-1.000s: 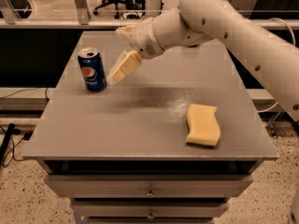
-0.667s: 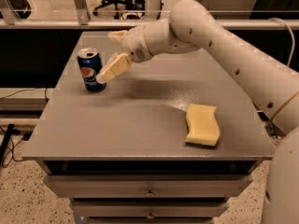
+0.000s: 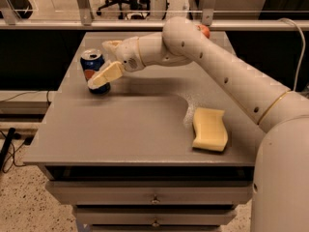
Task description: Pick pepsi can
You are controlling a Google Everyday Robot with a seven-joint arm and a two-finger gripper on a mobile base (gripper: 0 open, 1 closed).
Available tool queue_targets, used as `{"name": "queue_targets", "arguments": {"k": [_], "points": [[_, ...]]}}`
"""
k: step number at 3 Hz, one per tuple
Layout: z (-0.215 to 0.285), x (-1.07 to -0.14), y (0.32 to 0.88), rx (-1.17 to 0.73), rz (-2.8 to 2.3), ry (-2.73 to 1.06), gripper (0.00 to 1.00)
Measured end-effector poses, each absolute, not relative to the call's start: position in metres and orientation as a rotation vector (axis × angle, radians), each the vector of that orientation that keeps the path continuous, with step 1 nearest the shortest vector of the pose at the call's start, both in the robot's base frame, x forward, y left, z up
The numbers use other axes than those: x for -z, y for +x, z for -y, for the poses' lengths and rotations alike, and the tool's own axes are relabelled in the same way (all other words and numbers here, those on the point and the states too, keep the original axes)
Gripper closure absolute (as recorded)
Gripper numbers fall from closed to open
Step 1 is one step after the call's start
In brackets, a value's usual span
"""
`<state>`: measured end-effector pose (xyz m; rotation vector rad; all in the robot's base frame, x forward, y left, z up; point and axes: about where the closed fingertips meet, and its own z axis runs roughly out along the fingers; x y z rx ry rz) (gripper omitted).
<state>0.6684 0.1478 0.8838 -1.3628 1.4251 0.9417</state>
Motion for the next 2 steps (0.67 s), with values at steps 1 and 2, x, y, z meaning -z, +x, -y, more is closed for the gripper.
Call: {"name": "queue_targets", "arguments": {"k": [1, 2], "points": [[-0.162, -0.8738, 0.6653, -1.006, -1.424, -1.329, 0.12], [-0.167, -0.8686, 0.6575, -1.05, -1.428, -1.302, 0.36]]}}
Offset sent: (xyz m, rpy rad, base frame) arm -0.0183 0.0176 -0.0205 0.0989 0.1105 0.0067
